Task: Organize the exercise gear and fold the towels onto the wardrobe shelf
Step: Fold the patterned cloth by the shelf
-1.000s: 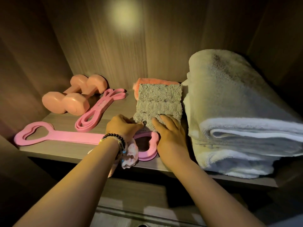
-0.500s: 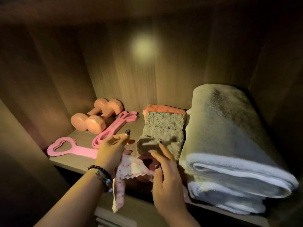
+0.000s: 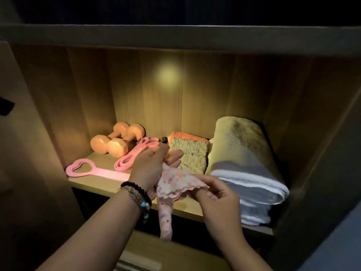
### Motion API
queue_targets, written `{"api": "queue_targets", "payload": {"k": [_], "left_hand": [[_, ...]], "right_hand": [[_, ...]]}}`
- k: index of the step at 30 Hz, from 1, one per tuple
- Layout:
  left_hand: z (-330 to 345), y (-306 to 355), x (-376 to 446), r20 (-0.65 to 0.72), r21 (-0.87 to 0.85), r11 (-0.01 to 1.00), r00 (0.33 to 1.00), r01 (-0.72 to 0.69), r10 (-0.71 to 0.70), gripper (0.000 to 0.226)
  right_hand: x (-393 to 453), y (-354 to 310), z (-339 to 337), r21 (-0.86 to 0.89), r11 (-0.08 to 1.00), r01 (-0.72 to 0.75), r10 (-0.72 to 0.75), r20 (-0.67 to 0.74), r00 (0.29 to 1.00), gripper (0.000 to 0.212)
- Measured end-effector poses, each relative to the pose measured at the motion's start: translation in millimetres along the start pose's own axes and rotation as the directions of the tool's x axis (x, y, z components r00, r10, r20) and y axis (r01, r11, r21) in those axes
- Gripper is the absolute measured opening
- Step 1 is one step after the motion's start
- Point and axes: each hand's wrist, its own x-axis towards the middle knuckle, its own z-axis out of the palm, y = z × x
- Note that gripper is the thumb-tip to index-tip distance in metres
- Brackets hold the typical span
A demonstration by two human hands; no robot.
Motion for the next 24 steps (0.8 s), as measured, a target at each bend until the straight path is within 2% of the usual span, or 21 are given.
{"api": "queue_targets", "payload": {"k": [2,4,6,8,10,13,16,21,24], "left_hand": [[-13,4,-16,0.043,0.234,0.972,0.999,0.023,-0.034,0.03],[-29,7,-32,0.04,0.444,0.896,0.999,0.0,-0.02,0.031],[-44,11,-48,0.06,0.516,0.857,0.998,-0.002,-0.034,0.031],[-54,16,-65,0.124,0.516,0.856,0.988,0.02,-0.097,0.029],[-60,20,-76,0.225,0.525,0.851,0.967,-0.02,-0.117,0.029],[-63,23,-89,0.371,0.501,0.857,0.925,-0.124,-0.083,0.041],[-60,22,-102,0.462,0.498,0.836,0.886,-0.229,-0.033,0.037],[-51,15,-127,0.548,0.429,0.843,0.835,-0.326,0.044,0.035],[-45,6,-141,0.547,0.381,0.864,0.834,-0.33,0.077,0.054]], "right_hand": [[-1,-11,2,-0.027,0.998,0.058,-0.06,-0.068,0.996,0.018],[-1,-21,2,-0.137,0.983,0.118,-0.131,-0.083,0.988,0.017],[-3,-35,4,-0.213,0.959,0.19,-0.204,-0.046,0.978,0.015],[-8,-49,7,-0.295,0.921,0.254,-0.26,0.019,0.965,0.01],[-13,-62,11,-0.363,0.881,0.304,-0.293,0.086,0.952,0.007],[-19,-79,13,-0.392,0.858,0.33,-0.315,0.105,0.943,0.014],[-26,-93,11,-0.43,0.832,0.351,-0.349,0.085,0.933,0.016],[-37,-110,-3,-0.453,0.83,0.326,-0.307,0.118,0.944,0.018],[-45,-112,-14,-0.469,0.832,0.296,-0.274,0.117,0.955,0.011]]}}
